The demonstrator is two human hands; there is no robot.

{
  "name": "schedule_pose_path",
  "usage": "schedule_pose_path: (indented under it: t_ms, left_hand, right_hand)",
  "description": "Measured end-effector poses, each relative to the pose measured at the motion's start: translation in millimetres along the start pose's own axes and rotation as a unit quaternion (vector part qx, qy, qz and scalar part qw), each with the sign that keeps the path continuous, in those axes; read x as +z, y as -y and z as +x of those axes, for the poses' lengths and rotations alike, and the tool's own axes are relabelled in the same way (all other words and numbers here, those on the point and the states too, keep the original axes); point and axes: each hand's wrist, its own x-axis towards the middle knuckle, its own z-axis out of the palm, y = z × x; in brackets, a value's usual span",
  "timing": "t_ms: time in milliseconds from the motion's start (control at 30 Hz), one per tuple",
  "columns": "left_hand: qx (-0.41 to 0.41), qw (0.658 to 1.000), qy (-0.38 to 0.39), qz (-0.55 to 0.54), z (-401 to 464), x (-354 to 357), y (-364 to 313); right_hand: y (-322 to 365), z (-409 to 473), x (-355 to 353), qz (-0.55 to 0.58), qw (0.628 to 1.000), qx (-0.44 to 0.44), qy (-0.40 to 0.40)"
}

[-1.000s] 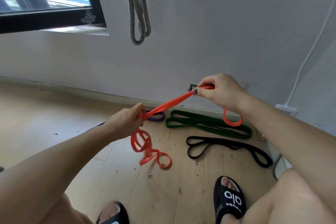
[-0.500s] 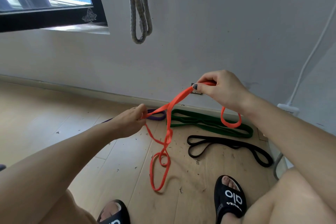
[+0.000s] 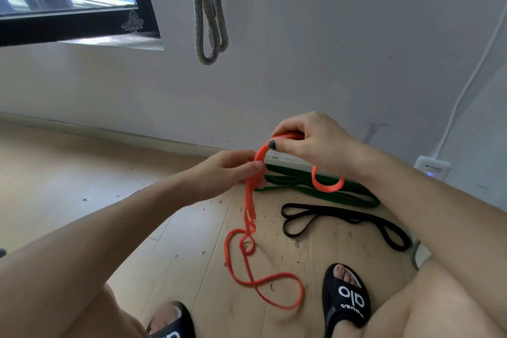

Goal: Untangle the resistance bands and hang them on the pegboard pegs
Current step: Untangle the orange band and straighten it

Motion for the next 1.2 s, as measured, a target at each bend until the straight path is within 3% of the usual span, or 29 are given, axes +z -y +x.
schedule_pose_path:
  t_ms: [167,467,800,967,1100,1200]
  left_hand:
    - [-0.001,0.999,-0.049,-0.021,-4,-9,-2]
    - [-0.005,0.997,-0.034,-0.075,-9,-16,-4]
    - [0.008,0.999,-0.04,0.011,-5,-6,-13]
    - [-0.007,1.0,0.0,-0.027,-4,-5,-12]
    - [0.011,0.992,0.034,0.125,-7,-5,5]
    - [-0.002,0.981,0.004,0.195,-8,-6,15]
  right_hand:
    - [-6,-2,-8,0.021,1.0,0.012,0.007]
    - [-16,-2,-9,-0.007,0.998,0.028,0.049]
    - [4,-1,5,0.013,0.987,0.063,0.146]
    - [7,1,1,0.008,0.992,0.057,0.116]
    - [-4,-1,-13,0.003,0.997,0.061,0.056]
    - [-13,-3,-19,-0.016,0.995,0.085,0.044]
